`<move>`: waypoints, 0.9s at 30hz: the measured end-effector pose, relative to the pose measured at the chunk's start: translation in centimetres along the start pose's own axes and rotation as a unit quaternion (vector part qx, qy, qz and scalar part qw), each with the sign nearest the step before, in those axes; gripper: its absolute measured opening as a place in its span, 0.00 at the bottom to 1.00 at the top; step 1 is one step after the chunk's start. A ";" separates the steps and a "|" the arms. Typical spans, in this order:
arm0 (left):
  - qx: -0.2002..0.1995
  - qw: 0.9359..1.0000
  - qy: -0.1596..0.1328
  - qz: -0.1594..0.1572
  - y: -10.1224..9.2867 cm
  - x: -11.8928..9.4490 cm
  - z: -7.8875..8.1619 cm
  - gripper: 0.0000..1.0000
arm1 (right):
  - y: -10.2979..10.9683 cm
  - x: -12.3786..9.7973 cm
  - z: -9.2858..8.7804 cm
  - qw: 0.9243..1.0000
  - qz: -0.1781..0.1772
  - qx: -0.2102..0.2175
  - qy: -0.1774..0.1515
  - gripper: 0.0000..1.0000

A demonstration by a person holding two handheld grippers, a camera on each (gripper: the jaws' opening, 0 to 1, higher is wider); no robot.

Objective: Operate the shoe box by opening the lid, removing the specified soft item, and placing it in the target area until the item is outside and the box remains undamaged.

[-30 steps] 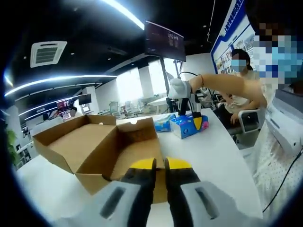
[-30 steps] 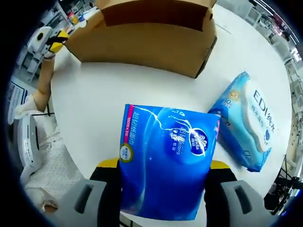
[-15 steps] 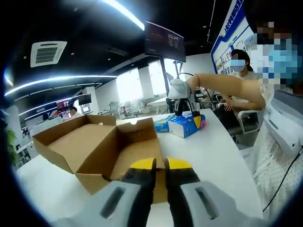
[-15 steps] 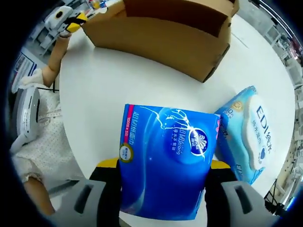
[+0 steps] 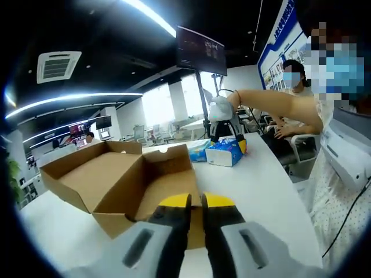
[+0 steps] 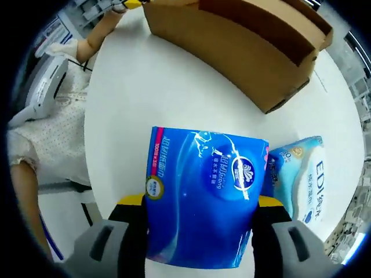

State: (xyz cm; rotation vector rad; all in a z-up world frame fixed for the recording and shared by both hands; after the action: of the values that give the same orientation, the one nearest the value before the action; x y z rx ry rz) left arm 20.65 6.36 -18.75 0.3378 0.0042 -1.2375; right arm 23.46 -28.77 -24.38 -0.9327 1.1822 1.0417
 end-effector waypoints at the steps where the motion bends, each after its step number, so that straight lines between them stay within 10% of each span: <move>1: 0.000 1.000 0.000 0.000 0.0 0.0 0.0 0.08 | 0.0 -0.1 -0.1 1.000 -0.005 -0.007 0.002 0.74; 14: -0.001 1.000 -0.001 -0.001 0.2 -0.1 0.1 0.08 | -0.3 -2.8 -0.3 0.995 -0.081 -0.018 -0.063 0.72; 27: -0.002 1.000 -0.002 -0.001 0.1 0.0 0.1 0.08 | 1.9 -4.2 -1.3 0.958 -0.184 0.014 -0.218 0.48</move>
State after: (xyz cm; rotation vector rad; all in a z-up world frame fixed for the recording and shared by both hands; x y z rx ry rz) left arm 20.74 6.41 -18.63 0.3316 0.0049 -1.2406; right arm 21.03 -30.08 -20.48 -0.8074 0.6246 0.8653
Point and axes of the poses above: the point that each gripper's makers call its tool centre point, and the gripper's own axes: x roughly forward along the fingers, y roughly to its left, z roughly out of its top, the point moved 4 cm from there along -x, roughly backward along the fingers, and after that the axes turned 4 degrees about x, right-handed, at the moved point
